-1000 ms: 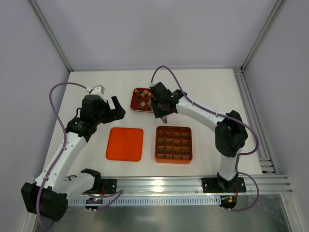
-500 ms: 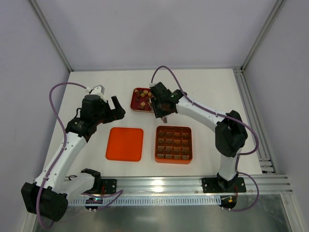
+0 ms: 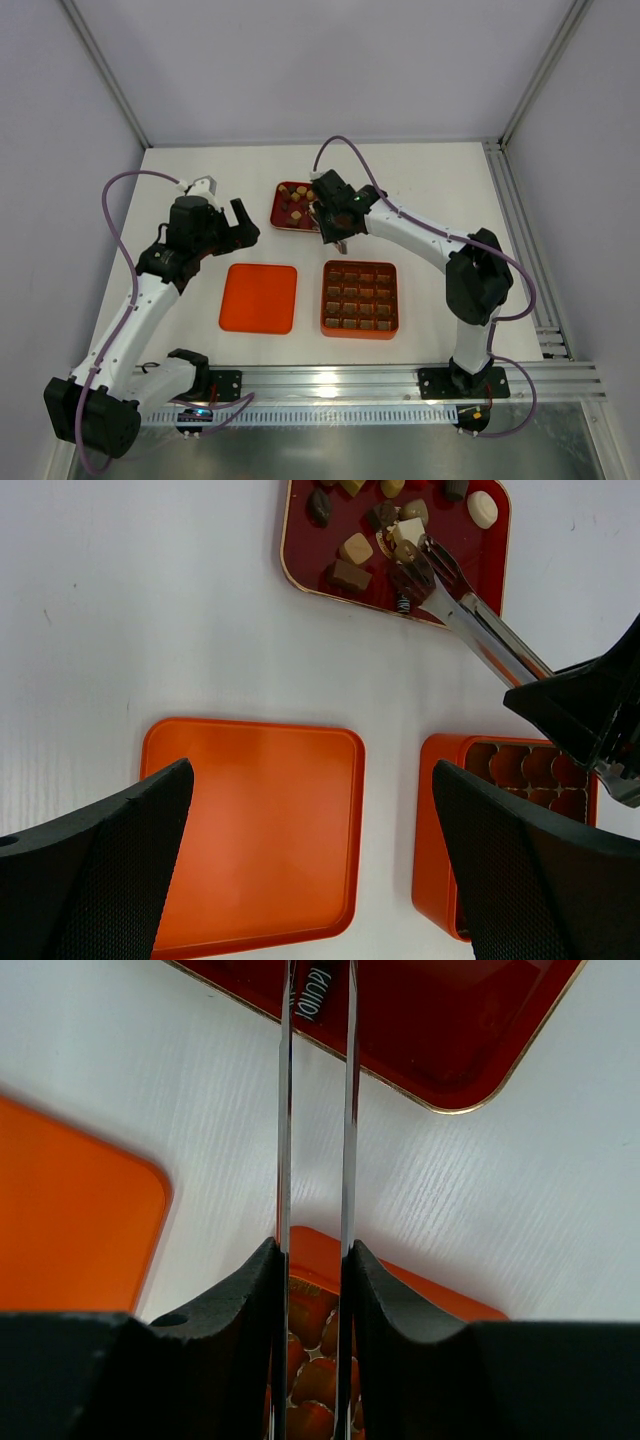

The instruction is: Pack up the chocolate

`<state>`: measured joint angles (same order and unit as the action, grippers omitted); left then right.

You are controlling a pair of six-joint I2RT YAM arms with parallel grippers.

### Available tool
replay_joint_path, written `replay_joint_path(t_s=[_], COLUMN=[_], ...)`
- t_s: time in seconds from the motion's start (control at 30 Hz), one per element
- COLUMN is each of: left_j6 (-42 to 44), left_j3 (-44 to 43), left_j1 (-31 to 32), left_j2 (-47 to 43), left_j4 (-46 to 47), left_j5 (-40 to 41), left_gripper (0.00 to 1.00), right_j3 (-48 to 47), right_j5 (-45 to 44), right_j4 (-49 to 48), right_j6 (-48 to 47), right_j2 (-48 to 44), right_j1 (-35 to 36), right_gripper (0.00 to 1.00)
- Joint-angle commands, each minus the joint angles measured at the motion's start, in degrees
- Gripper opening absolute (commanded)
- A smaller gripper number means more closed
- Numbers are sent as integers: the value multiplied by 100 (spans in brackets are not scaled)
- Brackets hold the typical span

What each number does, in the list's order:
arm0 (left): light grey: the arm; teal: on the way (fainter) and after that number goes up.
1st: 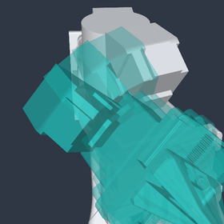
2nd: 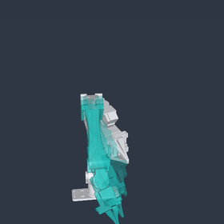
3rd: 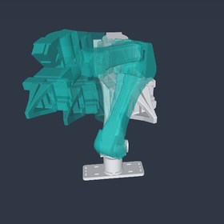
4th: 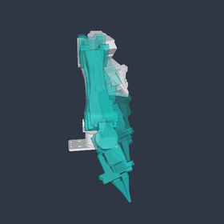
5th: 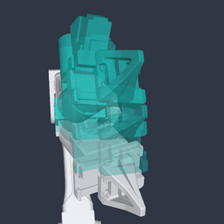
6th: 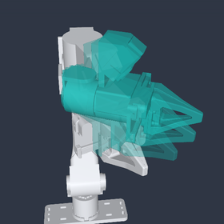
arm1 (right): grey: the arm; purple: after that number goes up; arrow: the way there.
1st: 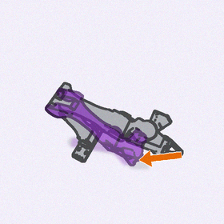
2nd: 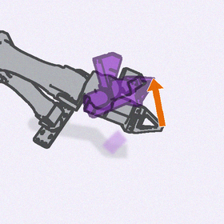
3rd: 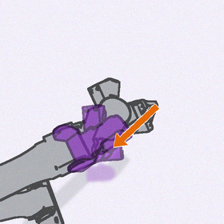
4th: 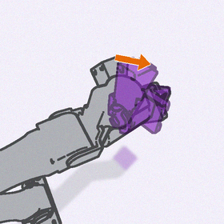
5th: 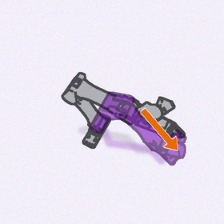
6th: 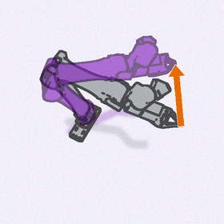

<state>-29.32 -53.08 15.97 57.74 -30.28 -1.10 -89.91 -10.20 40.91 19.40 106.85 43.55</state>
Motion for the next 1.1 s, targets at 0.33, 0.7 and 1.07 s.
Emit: replay_joint_path(t_s=[0.33, 0.7, 1.07], left_j6=[102, 84, 84], left_j3=[-1, 8, -1], left_j1=[-15, -15, -15], left_j2=[-78, -78, -34], left_j4=[93, 93, 93], left_j5=[66, 49, 31], left_gripper=[100, 100, 100], right_j3=[-361, -211, 139], right_j5=[-62, -70, -26], right_j4=[-21, -12, 119], right_j6=[-15, -33, -15], right_j2=[-542, -595, -1182], right_j1=[-40, -66, -84], right_gripper=[34, 33, 32])
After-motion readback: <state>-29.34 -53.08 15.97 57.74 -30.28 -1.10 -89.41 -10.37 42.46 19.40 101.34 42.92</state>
